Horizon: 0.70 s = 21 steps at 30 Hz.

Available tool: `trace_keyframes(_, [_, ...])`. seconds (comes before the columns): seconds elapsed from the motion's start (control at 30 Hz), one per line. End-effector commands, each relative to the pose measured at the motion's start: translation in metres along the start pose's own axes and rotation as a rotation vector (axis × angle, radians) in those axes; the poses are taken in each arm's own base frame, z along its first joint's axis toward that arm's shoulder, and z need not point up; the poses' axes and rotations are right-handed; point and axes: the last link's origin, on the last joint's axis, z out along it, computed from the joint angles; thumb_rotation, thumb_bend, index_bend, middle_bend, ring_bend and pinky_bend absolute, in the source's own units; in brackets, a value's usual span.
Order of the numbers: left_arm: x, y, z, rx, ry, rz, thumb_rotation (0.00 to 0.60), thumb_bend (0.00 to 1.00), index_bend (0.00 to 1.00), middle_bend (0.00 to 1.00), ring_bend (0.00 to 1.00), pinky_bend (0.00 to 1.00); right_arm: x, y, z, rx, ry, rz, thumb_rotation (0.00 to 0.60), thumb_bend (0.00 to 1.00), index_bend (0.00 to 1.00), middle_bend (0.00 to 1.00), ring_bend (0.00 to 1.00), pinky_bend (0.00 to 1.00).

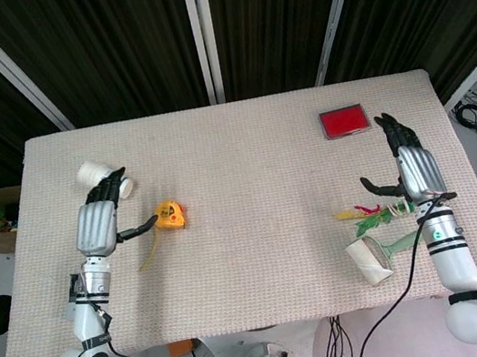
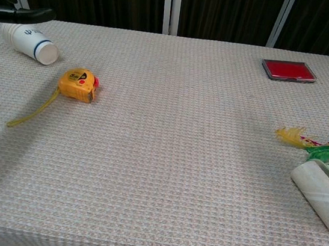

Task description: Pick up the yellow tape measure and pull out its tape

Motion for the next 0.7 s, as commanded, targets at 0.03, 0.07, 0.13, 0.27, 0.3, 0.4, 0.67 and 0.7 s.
trace_keyframes(0.03, [0.0,0.0,0.0,0.0,-0.001,0.0,0.127,0.0,0.06,0.1,0.12,0.2,-0.001,0.0,0.0,-0.002,-0.002,0.0,0.6,0.18,0.0,0.0,0.0,0.0])
trace_keyframes(0.07, [0.0,0.0,-0.001,0.0,-0.003,0.002,0.127,0.0,0.06,0.1,0.12,0.2,-0.001,0.001,0.0,-0.002,-0.003,0.0,0.6,0.18,0.0,0.0,0.0,0.0])
trace_keyframes(0.13, [-0.001,0.0,-0.002,-0.005,-0.006,0.004,0.125,0.0,0.06,0.1,0.12,0.2,-0.002,0.001,-0.001,-0.002,-0.004,0.0,0.6,0.18,0.0,0.0,0.0,0.0])
trace_keyframes(0.27, [-0.002,0.004,-0.004,-0.036,-0.018,0.013,0.127,0.0,0.06,0.1,0.12,0.2,-0.001,0.0,-0.002,0.003,-0.002,0.005,0.6,0.18,0.0,0.0,0.0,0.0])
trace_keyframes(0.3, [-0.002,0.005,-0.005,-0.047,-0.025,0.019,0.128,0.0,0.06,0.1,0.12,0.21,-0.001,0.0,-0.002,0.005,0.001,0.006,0.6,0.18,0.0,0.0,0.0,0.0])
trace_keyframes(0.4, [-0.006,0.011,-0.009,-0.087,-0.069,0.028,0.131,0.0,0.06,0.1,0.12,0.21,0.002,-0.002,-0.002,0.01,0.007,0.012,0.6,0.18,0.0,0.0,0.0,0.0])
trace_keyframes(0.67, [-0.037,0.031,-0.012,-0.142,-0.183,0.111,0.099,0.0,0.06,0.1,0.12,0.21,0.003,-0.002,-0.004,0.009,0.003,0.005,0.6,0.18,0.0,0.0,0.0,0.0])
trace_keyframes(0.7, [-0.039,0.032,-0.01,-0.144,-0.177,0.129,0.11,0.0,0.06,0.1,0.12,0.21,0.003,-0.002,-0.004,0.009,0.001,0.005,0.6,0.18,0.0,0.0,0.0,0.0])
